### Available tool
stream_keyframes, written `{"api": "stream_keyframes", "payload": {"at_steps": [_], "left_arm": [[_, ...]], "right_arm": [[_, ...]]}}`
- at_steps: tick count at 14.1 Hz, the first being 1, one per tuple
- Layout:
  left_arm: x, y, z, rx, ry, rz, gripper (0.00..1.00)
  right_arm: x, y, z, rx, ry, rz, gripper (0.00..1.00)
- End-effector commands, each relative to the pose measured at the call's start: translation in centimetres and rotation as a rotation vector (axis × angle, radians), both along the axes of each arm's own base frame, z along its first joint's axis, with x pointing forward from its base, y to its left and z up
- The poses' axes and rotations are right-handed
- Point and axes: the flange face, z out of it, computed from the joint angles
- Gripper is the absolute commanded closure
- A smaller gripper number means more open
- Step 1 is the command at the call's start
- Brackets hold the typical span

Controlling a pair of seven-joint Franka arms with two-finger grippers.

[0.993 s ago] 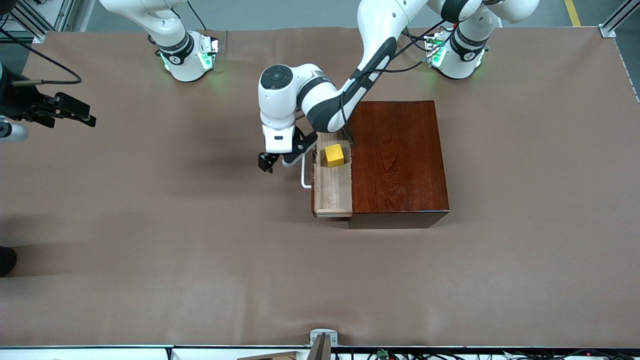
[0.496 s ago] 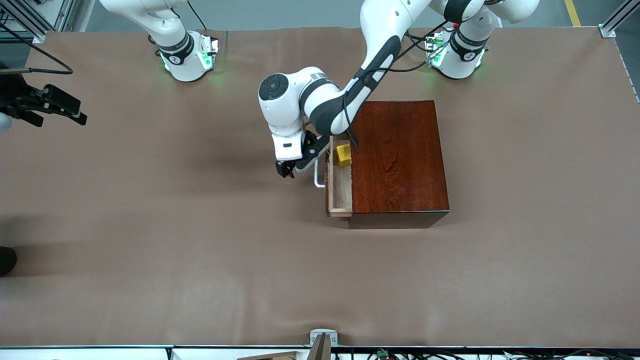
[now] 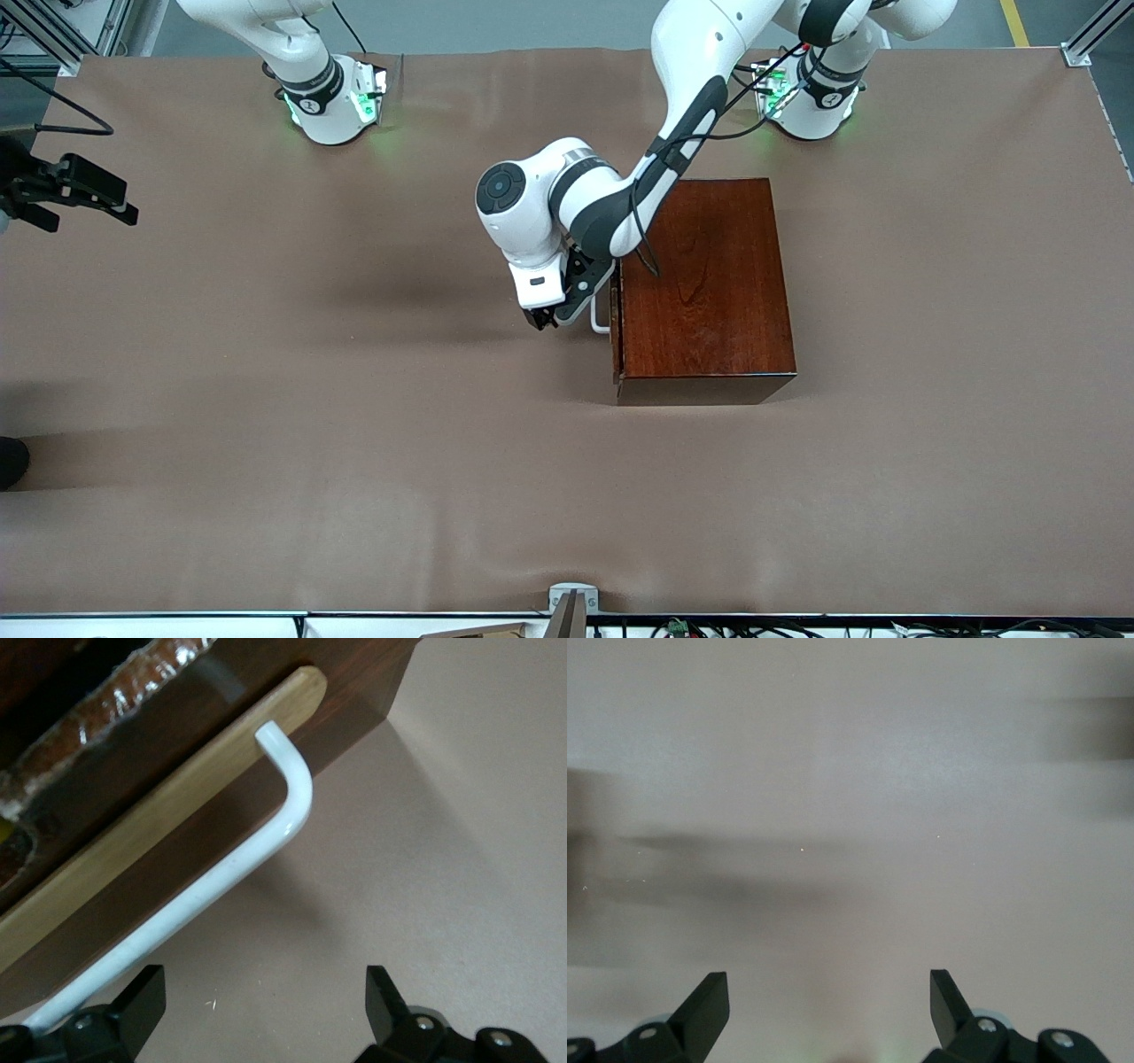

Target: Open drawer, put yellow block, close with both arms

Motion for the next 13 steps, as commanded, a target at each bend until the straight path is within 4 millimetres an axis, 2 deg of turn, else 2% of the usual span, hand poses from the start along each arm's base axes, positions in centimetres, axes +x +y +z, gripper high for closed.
{"api": "stream_keyframes", "payload": {"at_steps": [1,4,7,8,10,12,13], "left_arm": [[1.1,1.6,0.3,0.044,0.0,0.002,0.0],[1.9,2.3,0.5,0.043,0.001,0.019,0.0],[1.4,1.8,0.5,0.035,0.006,0.012,0.0],[1.1,1.0,0.9,0.005,0.001,0.006,0.0],[0.1,-1.7,2.5,-0.121,-0.037,-0.006,0.0],[0.1,-2.7,4.5,-0.183,-0.068,-0.009,0.0],[0.5,-2.7,6.4,-0.215,-0.085,-0.004,0.0]], "right_arm": [[0.3,0.1,0.5,-0.019,-0.006,0.015,0.0],[0.2,0.4,0.7,-0.017,-0.009,0.013,0.0],[0.1,0.2,0.7,-0.017,-0.007,0.003,0.0],[0.0,0.2,0.8,-0.015,-0.008,0.002,0.0],[0.1,0.7,0.8,-0.014,-0.01,0.013,0.0],[0.0,0.5,0.8,-0.011,-0.007,0.01,0.0],[0.0,0.1,0.8,-0.012,-0.006,0.004,0.0]]}}
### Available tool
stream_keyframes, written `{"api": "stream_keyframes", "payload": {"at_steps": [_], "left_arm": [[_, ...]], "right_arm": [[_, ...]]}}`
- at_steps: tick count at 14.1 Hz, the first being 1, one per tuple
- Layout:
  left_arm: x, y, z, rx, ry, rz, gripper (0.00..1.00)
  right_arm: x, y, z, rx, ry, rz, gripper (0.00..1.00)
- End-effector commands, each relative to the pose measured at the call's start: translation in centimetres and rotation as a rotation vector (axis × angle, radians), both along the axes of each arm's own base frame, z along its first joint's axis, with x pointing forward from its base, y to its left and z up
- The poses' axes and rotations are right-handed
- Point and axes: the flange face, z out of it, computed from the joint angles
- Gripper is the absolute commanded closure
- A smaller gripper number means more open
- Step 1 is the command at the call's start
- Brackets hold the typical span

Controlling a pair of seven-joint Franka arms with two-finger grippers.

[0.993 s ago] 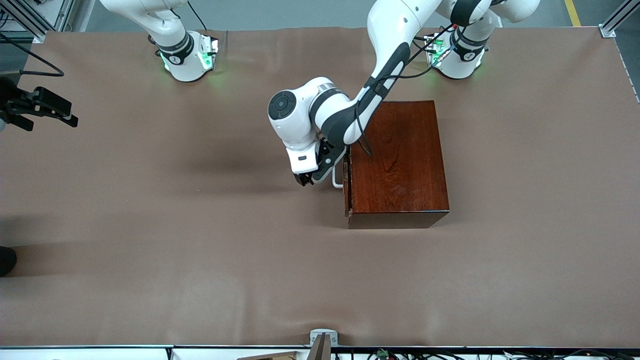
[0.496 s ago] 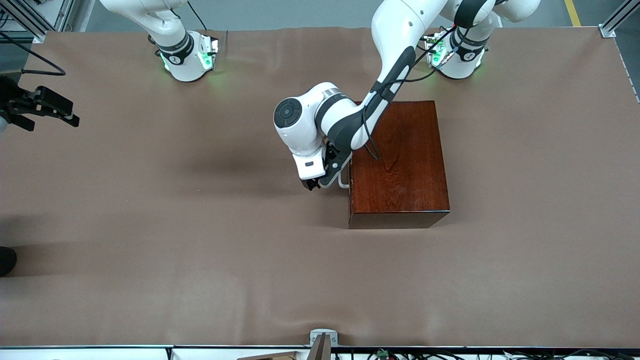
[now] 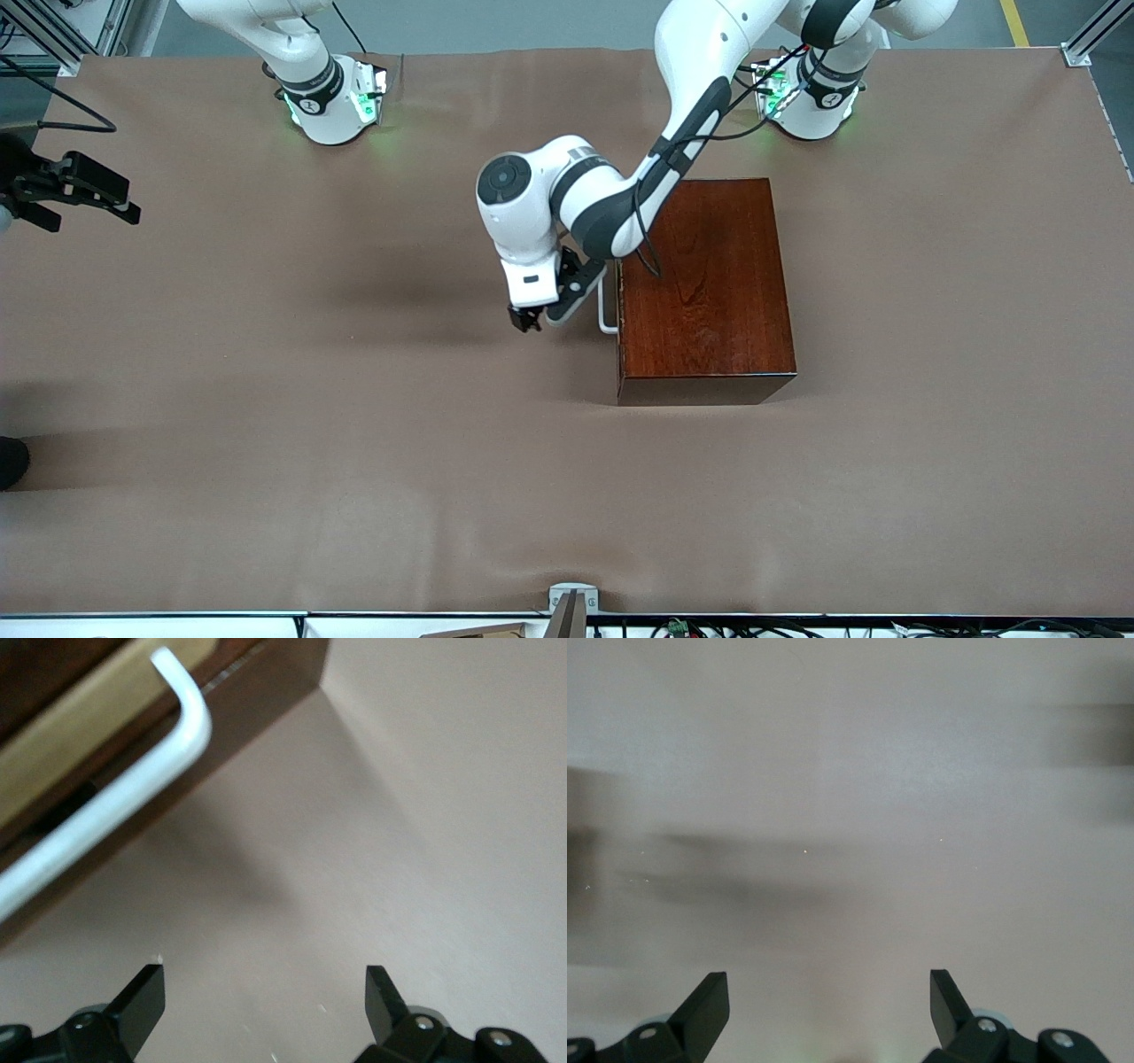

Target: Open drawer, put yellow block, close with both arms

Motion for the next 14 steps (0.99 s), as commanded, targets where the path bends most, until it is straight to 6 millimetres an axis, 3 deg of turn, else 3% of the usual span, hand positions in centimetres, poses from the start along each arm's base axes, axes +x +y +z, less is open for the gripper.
{"api": "stream_keyframes", "payload": {"at_steps": [1,2,3,4,6,8,11,13,14], "left_arm": [[0.9,0.1,5.6,-0.084,-0.039,0.016,0.0],[1.6,0.8,8.0,-0.103,-0.063,0.023,0.0],[3.3,2.7,10.6,-0.122,-0.085,0.039,0.0],[4.6,4.8,14.5,-0.15,-0.118,0.022,0.0],[6.0,8.6,20.0,-0.179,-0.131,-0.025,0.0],[8.1,14.4,25.0,-0.2,-0.104,-0.037,0.0],[9.5,23.4,29.4,-0.16,-0.061,-0.154,0.0],[10.7,29.2,30.7,-0.147,-0.07,-0.139,0.0],[11.0,31.1,31.0,-0.132,-0.072,-0.202,0.0]], "right_arm": [[0.0,-0.5,0.4,-0.013,0.002,-0.004,0.0],[-0.1,-0.5,0.4,-0.013,0.008,-0.004,0.0],[-0.1,-0.7,0.3,-0.013,0.013,-0.004,0.0],[-0.1,-0.8,0.3,-0.013,0.013,-0.006,0.0],[-0.1,-0.7,0.3,-0.013,0.011,-0.001,0.0],[0.0,-0.6,0.2,-0.016,0.012,0.0,0.0],[-0.1,-0.9,0.1,-0.014,0.016,-0.004,0.0],[-0.1,-0.9,0.1,-0.014,0.016,-0.007,0.0],[0.0,-0.9,0.1,-0.014,0.016,-0.007,0.0]]}}
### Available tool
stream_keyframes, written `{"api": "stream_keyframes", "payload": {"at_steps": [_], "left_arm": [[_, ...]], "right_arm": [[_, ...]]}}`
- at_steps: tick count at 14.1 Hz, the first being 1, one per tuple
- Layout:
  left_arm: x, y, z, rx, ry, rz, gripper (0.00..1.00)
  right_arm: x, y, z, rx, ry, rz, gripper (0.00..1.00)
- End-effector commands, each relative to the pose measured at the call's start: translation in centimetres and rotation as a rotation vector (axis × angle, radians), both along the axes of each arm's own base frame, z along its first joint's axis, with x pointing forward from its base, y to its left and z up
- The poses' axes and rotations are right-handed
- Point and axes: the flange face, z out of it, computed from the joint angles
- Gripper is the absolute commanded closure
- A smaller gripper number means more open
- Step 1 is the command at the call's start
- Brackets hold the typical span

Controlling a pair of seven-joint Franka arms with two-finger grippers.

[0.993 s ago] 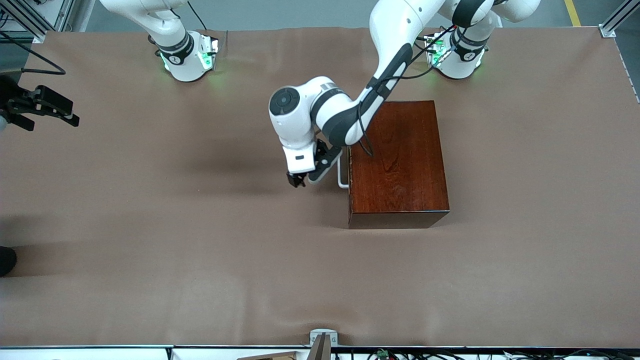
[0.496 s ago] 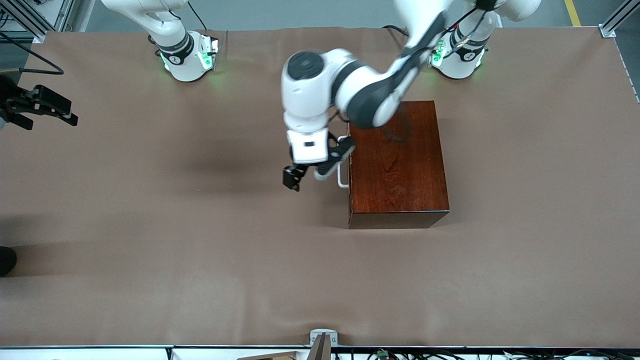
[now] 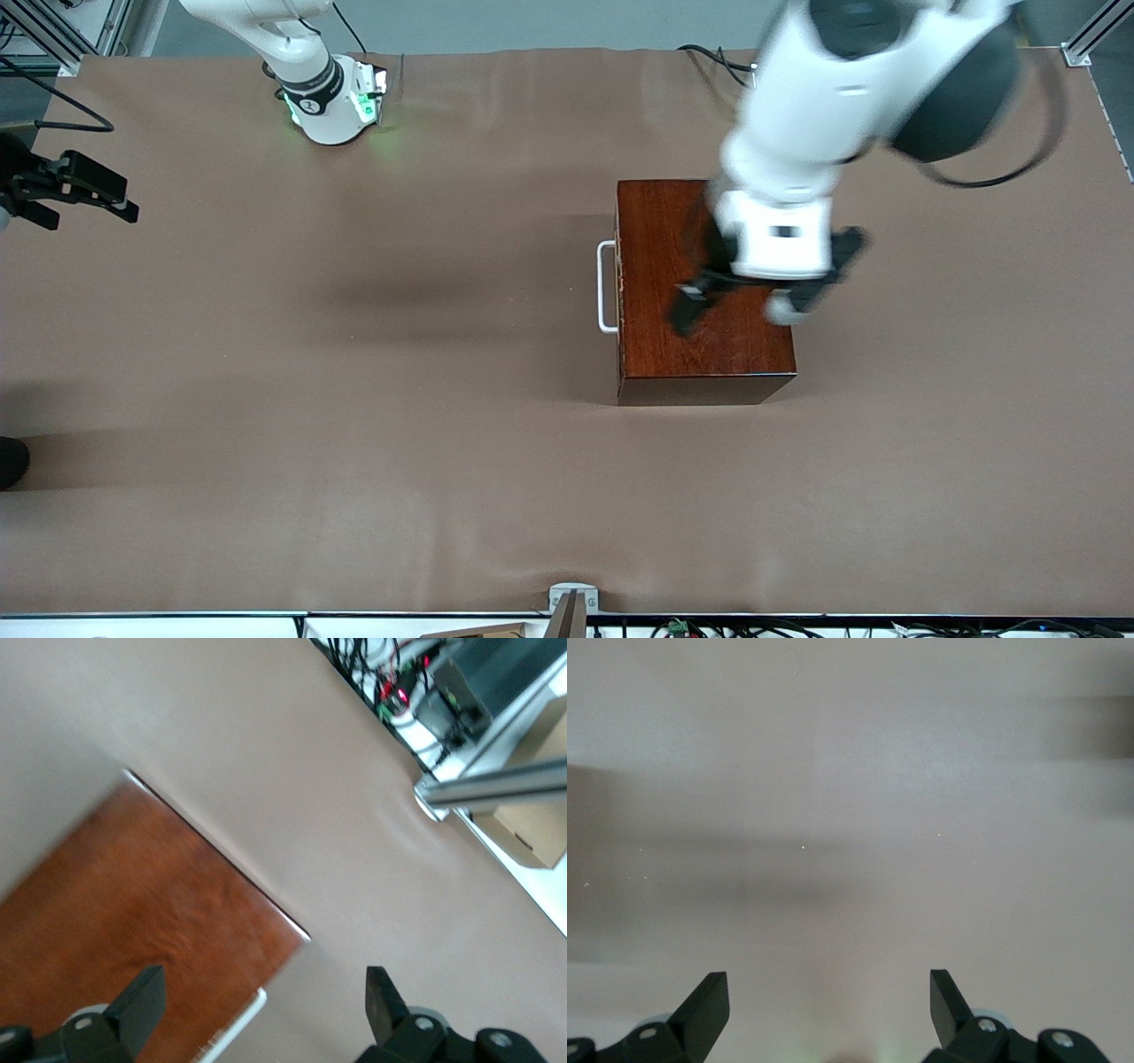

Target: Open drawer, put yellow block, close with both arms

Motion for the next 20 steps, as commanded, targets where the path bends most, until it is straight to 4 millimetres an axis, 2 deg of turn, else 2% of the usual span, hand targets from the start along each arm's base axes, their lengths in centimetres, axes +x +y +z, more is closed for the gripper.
{"api": "stream_keyframes", "payload": {"at_steps": [1,5,8,11,13,16,19,20], "left_arm": [[-0.6,5.5,0.6,0.03,0.013,-0.122,0.0],[-2.2,13.7,2.0,0.11,0.069,-0.339,0.0],[-3.2,17.5,1.7,0.145,0.136,-0.51,0.0],[-4.1,21.1,2.5,0.168,0.181,-0.642,0.0],[-4.4,22.5,2.5,0.172,0.208,-0.661,0.0],[-5.7,23.4,3.9,0.196,0.21,-0.711,0.0],[-6.5,25.7,4.8,0.206,0.204,-0.763,0.0],[-7.2,25.2,4.4,0.205,0.213,-0.784,0.0]], "right_arm": [[0.1,-0.3,0.2,-0.014,0.004,0.002,0.0],[0.1,0.0,0.1,-0.013,0.006,0.001,0.0],[0.2,0.0,-0.1,-0.013,0.011,0.001,0.0],[0.2,0.0,-0.1,-0.011,0.011,-0.001,0.0],[0.2,0.1,-0.1,-0.01,0.011,0.001,0.0],[0.2,0.0,-0.1,-0.007,0.011,-0.002,0.0],[0.2,0.1,-0.1,-0.007,0.011,0.0,0.0],[0.2,0.0,-0.1,-0.007,0.011,-0.002,0.0]]}}
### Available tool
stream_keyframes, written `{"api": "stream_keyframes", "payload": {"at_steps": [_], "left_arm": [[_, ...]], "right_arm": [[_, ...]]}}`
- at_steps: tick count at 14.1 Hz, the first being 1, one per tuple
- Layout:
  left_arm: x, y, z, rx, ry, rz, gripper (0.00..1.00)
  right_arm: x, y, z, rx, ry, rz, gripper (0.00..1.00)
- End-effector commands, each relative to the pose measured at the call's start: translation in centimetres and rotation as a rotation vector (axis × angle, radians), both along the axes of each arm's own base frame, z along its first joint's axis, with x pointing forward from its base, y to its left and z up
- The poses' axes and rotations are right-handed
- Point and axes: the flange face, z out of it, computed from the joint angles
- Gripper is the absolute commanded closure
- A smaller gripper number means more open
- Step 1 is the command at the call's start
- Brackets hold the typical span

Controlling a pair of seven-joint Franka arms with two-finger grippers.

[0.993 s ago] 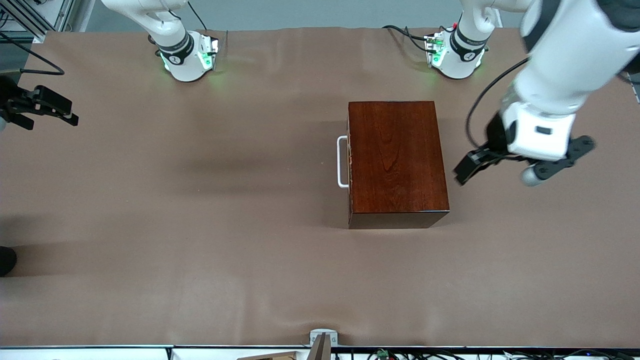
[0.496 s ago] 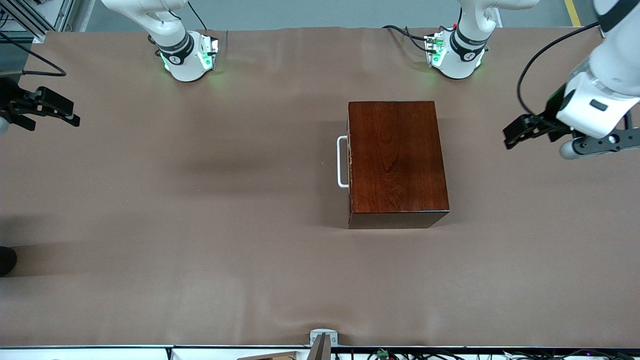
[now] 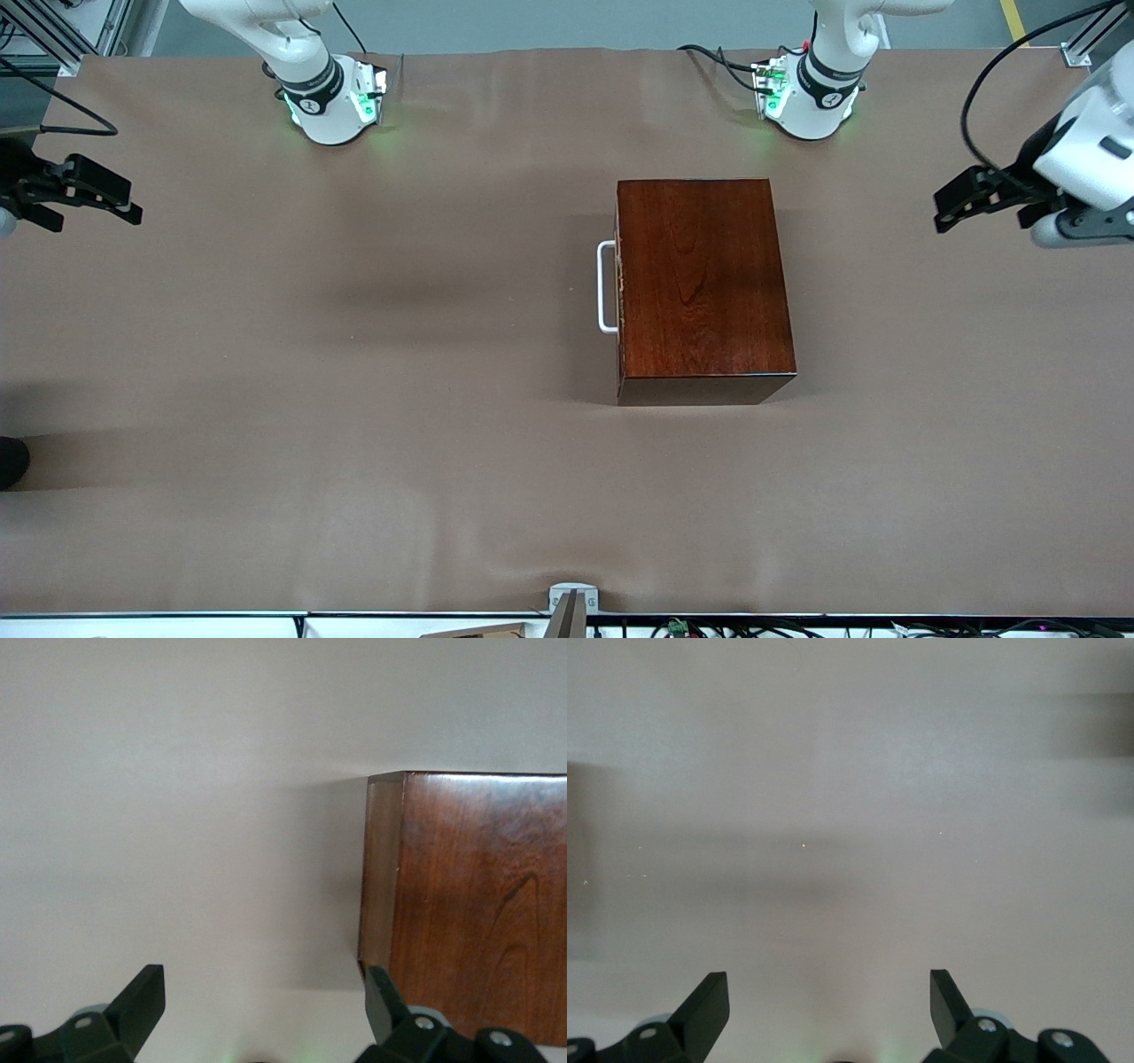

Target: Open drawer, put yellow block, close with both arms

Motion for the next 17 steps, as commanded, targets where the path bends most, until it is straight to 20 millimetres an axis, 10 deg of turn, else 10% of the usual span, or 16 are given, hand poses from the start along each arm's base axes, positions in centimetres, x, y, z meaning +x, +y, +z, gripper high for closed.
{"api": "stream_keyframes", "payload": {"at_steps": [1,17], "left_arm": [[-2.5,0.1,-0.1,0.024,0.014,-0.043,0.0],[-3.0,2.8,2.3,0.026,0.002,0.034,0.0]], "right_arm": [[0.0,-0.2,0.3,-0.006,0.002,-0.005,0.0],[0.0,-0.2,0.1,-0.005,0.005,-0.006,0.0]]}}
